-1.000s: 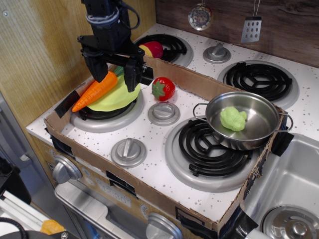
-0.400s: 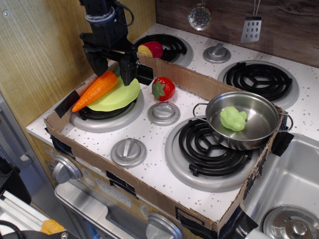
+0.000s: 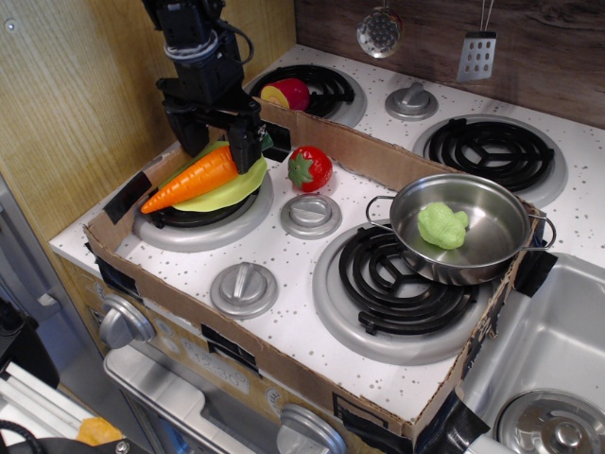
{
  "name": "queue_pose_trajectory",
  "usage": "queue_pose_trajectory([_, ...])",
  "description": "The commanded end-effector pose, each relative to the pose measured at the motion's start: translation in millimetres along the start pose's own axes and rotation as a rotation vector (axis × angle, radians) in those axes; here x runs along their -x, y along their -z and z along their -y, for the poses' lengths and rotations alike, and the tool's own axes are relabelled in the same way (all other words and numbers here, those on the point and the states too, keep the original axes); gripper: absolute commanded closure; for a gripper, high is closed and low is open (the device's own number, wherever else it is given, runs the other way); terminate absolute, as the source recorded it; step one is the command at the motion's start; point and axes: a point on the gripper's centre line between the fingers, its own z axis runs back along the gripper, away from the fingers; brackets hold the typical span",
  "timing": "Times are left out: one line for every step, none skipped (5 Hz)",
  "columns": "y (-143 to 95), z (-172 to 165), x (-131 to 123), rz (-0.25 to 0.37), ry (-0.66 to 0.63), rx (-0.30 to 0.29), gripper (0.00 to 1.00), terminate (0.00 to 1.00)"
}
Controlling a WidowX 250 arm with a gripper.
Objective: Take carrot off plate
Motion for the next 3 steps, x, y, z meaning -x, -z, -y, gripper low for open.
queue_pose_trajectory([-5.6, 2.0, 8.5, 0.031, -0.013, -0.003, 0.00, 0.00])
queue_pose_trajectory([-3.4, 2.4, 12.9, 0.034, -0.022, 0.002, 0.00, 0.00])
queue_pose_trajectory([-8.2, 2.5, 13.2, 0.026, -0.016, -0.011, 1.00, 0.00])
